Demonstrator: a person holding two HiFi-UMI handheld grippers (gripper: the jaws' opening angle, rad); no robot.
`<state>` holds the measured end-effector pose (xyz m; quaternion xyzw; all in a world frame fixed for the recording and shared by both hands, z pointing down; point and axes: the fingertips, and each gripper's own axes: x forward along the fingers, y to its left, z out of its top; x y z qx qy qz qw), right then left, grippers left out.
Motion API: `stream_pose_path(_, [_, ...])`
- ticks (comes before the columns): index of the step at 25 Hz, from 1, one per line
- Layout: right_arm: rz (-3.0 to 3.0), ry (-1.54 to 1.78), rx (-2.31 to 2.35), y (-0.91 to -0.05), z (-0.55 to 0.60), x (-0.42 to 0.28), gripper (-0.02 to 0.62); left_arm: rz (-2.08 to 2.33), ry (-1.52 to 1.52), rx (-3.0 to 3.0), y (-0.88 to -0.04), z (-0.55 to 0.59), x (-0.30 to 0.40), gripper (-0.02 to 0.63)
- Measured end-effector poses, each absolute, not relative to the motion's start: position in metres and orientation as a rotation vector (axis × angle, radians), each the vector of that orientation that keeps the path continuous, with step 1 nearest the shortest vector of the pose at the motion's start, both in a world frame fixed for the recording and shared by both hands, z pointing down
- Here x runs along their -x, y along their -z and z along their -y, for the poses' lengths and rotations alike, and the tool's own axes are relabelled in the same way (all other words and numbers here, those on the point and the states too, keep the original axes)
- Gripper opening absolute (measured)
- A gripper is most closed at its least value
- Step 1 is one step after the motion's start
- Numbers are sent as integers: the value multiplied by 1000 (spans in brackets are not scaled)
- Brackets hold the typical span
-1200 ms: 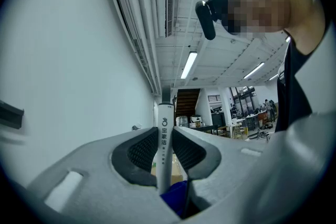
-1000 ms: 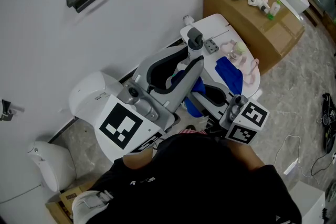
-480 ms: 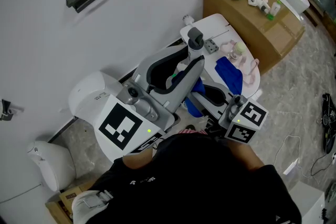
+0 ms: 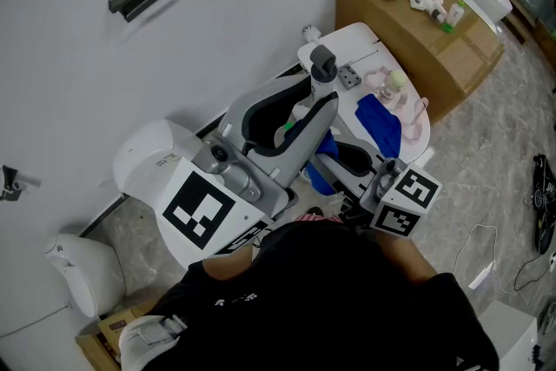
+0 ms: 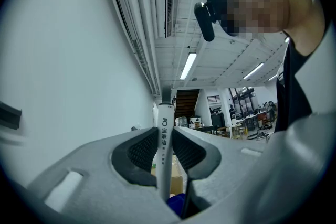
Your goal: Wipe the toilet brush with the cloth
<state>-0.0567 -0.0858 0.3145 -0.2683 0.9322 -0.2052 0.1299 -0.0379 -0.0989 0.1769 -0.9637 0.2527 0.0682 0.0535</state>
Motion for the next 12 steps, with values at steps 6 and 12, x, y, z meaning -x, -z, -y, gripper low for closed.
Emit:
stream_pose_path(6, [-2710, 602, 787, -318, 87, 57, 63, -767, -207, 2925, -176, 98, 38, 91])
stream_pose_path(12, [-2716, 611, 792, -320, 89, 57, 63, -765, -200, 2925, -175, 99, 37, 91])
